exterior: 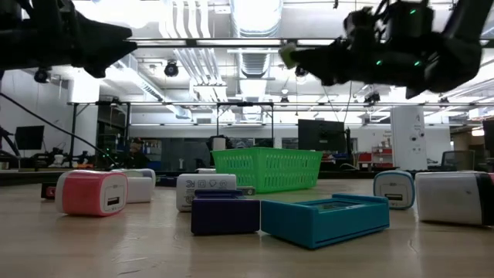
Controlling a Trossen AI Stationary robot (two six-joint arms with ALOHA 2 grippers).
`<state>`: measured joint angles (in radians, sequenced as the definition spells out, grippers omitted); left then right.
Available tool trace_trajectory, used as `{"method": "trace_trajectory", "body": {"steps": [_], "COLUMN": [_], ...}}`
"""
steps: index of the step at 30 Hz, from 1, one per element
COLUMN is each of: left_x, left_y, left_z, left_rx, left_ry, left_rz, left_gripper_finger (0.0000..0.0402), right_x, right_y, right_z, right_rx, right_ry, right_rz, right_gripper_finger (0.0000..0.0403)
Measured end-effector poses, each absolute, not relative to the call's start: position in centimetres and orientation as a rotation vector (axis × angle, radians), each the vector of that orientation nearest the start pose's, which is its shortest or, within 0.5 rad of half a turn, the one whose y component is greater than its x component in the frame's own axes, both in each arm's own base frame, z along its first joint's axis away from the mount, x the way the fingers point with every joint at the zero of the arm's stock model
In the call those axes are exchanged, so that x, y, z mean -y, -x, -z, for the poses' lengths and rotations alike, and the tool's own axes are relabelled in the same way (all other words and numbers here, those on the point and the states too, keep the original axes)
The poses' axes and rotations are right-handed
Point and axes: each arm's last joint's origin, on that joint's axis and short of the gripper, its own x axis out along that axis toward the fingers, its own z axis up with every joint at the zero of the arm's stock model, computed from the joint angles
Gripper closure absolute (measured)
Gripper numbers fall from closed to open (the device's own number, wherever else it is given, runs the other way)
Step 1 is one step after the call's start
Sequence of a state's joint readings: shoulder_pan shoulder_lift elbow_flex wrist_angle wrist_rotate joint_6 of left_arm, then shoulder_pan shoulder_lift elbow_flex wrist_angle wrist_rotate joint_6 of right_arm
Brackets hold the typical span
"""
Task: Pick & Place Office items
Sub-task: Put the right small green charger adapter into the blue bin
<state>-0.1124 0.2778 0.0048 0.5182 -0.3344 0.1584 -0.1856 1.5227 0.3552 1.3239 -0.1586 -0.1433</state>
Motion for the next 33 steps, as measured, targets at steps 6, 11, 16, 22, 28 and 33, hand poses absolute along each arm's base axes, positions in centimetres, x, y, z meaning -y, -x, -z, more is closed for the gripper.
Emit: {"method": "trace_trajectory", "body": {"steps": [6, 11, 16, 22, 28, 33], "left_x": [0.3, 0.3, 0.3, 0.3, 0.3, 0.3], "left_y": [-11.5, -11.8, -12.0, -12.1, -12.1, -12.1], "left_z": [-18.9, -18.5, -18.2, -18.1, -18.1, -18.1], "left_rx": [0.199, 0.158, 0.131, 0.124, 0.12, 0.117], "left_ry": [-0.114, -0.126, -0.136, -0.141, -0.142, -0.139], "left_rz": [-0.244, -0.242, -0.245, -0.252, -0.253, -0.252], "left_gripper_finger": [0.0163, 0.0163, 0.0163, 0.0163, 0.0163, 0.0163], "right_x": [7.2, 9.6, 11.1, 12.2, 13.5, 14.4], "right_y": [-28.2, -29.3, -29.4, -30.2, -31.7, -32.8], "right_z": [-15.6, -14.5, -15.6, -17.6, -18.0, -17.6], "right_rx": [0.076, 0.007, -0.098, -0.229, -0.364, -0.482], "right_ry": [0.097, 0.036, 0.011, 0.009, -0.014, -0.027], "right_rz": [0.109, 0.165, 0.209, 0.229, 0.259, 0.271], "right_gripper_finger": [0.0286, 0.0286, 0.0286, 0.0286, 0.0286, 0.0286]}}
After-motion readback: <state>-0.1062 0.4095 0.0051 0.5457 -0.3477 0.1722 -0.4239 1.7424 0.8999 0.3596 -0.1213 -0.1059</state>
